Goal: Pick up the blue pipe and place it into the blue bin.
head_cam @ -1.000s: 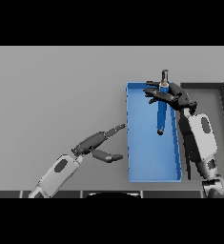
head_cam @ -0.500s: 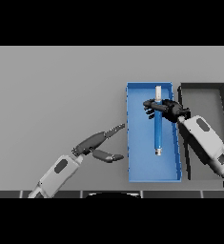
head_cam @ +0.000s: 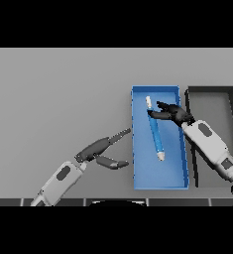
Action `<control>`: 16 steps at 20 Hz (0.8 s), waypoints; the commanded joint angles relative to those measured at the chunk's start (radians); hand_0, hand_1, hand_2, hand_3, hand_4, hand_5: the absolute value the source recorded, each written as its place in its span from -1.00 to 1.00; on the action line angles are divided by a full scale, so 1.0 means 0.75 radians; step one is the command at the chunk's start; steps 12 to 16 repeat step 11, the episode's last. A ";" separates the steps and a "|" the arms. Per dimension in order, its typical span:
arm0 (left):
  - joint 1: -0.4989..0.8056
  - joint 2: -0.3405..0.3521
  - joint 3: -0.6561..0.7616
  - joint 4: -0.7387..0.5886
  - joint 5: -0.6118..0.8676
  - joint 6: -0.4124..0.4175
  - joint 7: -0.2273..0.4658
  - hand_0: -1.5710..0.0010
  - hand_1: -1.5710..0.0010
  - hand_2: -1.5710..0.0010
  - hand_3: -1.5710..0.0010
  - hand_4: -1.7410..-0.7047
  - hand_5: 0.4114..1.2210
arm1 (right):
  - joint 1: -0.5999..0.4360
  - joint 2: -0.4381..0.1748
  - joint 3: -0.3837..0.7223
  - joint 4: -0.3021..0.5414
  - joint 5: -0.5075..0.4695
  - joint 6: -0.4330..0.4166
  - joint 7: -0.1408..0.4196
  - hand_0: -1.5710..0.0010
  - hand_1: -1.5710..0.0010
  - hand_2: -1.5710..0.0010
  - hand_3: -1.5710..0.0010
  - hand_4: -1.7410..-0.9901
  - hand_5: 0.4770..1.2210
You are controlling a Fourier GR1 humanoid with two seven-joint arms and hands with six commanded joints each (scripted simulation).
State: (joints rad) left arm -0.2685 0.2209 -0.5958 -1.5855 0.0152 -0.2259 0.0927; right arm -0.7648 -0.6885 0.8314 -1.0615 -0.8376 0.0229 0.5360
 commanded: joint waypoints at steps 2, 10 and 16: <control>-0.014 -0.011 0.002 0.026 -0.004 0.000 0.014 1.00 1.00 1.00 1.00 0.60 -0.88 | 0.014 0.011 -0.014 0.013 -0.011 -0.003 -0.047 0.96 0.97 0.97 0.97 0.65 -0.39; -0.028 -0.027 0.012 0.065 0.015 -0.014 -0.009 1.00 1.00 1.00 1.00 0.58 -0.86 | 0.023 -0.005 -0.012 -0.012 -0.021 0.036 -0.055 0.99 0.99 0.99 0.99 0.63 -0.46; -0.044 -0.039 0.012 0.074 0.014 -0.014 -0.001 1.00 1.00 1.00 1.00 0.58 -0.86 | 0.017 0.006 -0.017 0.003 -0.024 0.033 -0.058 0.99 0.99 0.99 0.99 0.63 -0.46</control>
